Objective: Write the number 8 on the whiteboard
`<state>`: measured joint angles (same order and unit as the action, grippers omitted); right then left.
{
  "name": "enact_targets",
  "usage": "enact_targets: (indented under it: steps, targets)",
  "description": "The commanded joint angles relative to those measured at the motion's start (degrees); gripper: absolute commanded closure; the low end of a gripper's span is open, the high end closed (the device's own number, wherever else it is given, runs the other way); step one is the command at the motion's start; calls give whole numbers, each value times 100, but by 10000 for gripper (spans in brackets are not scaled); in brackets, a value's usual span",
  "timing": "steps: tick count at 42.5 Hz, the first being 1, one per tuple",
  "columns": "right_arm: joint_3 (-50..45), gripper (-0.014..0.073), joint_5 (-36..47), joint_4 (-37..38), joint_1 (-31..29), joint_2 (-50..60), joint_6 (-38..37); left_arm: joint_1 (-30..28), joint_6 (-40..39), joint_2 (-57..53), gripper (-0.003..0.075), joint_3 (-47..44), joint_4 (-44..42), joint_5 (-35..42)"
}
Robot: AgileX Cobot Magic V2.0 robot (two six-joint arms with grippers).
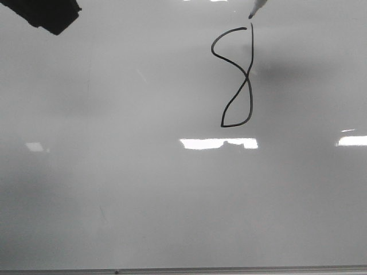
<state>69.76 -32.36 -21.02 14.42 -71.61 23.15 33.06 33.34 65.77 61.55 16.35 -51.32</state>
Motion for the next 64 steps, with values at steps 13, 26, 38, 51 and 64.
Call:
enact_targets:
  steps: [13, 26, 38, 51, 64]
  targets:
    - [-1315, 661, -1079, -125, 27, 2238, 587, 152, 1375, 32, 300, 138, 1409, 519]
    - [-1328, 661, -3060, -1784, 27, 2438, 2153, 1169, 2862, 811, 288, 403, 2793, 592]
    - [-1328, 661, -3037, -2425, 27, 2421, 2588, 1440, 4134, 1250, 290, 403, 4458, 605]
    - [-1328, 661, -3028, -2509, 27, 2419, 2588, 1465, 4249, 1393, 346, 403, 4668, 605]
    - [-1328, 661, -3047, -2668, 27, 2419, 2588, 1465, 4249, 1393, 629, 403, 4641, 605]
